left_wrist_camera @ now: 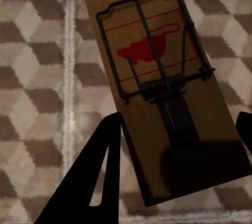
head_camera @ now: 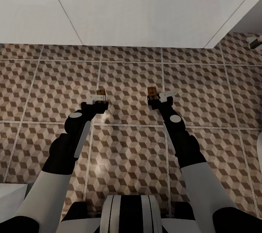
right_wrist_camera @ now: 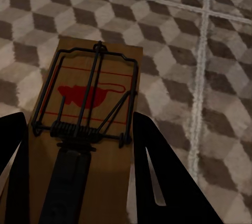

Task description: Take the four mousetraps from the cabinet in the bathroom and place them on the bathroom floor. Make sure all four end up on the same floor surface, and ensure that at least two of them are either under or directly next to the same bathroom sink.

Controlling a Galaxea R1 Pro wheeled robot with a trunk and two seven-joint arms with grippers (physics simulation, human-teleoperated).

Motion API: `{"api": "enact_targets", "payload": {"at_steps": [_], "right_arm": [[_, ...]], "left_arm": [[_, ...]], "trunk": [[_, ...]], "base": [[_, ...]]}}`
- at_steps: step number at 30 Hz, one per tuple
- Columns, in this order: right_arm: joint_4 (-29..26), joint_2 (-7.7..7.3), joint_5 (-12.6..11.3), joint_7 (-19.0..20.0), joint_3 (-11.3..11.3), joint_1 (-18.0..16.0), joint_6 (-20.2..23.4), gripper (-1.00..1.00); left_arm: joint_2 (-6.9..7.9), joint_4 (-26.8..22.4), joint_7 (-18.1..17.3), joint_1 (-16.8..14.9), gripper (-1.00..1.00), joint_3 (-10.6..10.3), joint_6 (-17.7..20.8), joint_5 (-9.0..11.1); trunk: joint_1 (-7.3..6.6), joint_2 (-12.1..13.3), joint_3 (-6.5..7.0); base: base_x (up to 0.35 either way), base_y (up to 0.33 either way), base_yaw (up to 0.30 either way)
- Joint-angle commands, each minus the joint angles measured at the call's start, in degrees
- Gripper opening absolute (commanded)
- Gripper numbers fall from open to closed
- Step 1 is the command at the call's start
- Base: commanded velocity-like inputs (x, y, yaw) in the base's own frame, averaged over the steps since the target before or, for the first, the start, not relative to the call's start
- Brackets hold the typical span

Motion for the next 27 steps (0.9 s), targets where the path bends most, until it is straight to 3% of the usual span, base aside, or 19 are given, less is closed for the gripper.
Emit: {"api": "enact_targets", "payload": {"at_steps": [1,27], "right_arm": [[-0.1,0.01,0.4,0.1,0.0,0.0,0.4,-1.00],[0.1,0.01,0.3,0.1,0.0,0.0,0.4,-1.00]], "left_arm": [[0.01,-0.1,0.4,0.0,-1.00,-0.1,0.3,0.2],[-0.06,0.0,0.4,0.0,-1.00,-0.2,0.3,0.3]], "trunk": [[0.00,0.0,-0.03],[0.00,0.0,-0.03]], "base": [[0.035,0.000,0.000],[0.043,0.000,0.000]]}}
